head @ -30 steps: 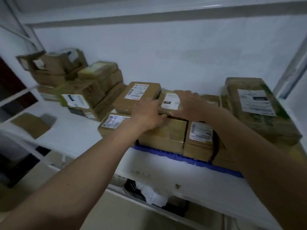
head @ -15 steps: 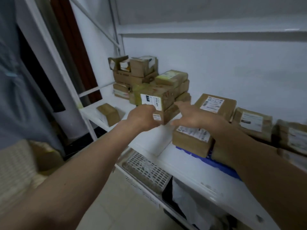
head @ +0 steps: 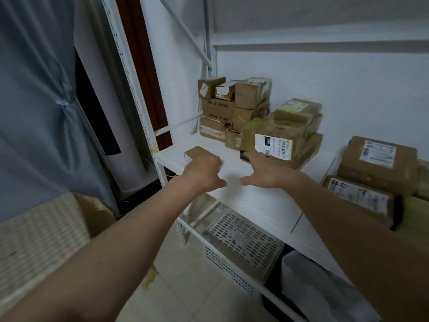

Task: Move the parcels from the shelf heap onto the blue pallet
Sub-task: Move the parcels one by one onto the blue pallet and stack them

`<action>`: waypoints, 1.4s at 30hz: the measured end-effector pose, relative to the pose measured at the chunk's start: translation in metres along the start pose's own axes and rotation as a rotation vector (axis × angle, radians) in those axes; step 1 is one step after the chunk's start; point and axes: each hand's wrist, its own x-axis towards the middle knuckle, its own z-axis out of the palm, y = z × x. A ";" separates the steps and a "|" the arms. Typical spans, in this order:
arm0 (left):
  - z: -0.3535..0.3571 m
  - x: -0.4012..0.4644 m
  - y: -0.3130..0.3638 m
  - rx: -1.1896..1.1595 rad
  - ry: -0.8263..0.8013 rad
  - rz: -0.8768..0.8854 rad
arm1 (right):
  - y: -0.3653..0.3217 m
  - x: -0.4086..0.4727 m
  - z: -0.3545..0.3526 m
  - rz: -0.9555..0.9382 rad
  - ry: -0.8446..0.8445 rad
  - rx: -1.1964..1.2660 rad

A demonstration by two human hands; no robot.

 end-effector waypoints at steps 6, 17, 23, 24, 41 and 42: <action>0.008 0.022 -0.029 -0.013 -0.034 0.005 | -0.008 0.029 0.012 0.040 -0.011 0.000; 0.008 0.116 -0.024 -0.015 -0.080 0.076 | 0.020 0.098 -0.011 0.114 0.034 0.014; -0.004 0.192 0.014 -0.088 -0.082 0.184 | 0.065 0.126 -0.055 0.124 0.235 0.059; -0.002 0.207 0.020 -0.109 -0.078 0.202 | 0.077 0.133 -0.061 0.185 0.281 0.059; 0.041 0.328 0.038 -0.571 -0.279 0.160 | 0.195 0.205 -0.043 0.582 0.484 0.691; 0.039 0.326 0.039 -0.587 -0.295 0.178 | 0.174 0.194 -0.051 0.585 0.504 0.707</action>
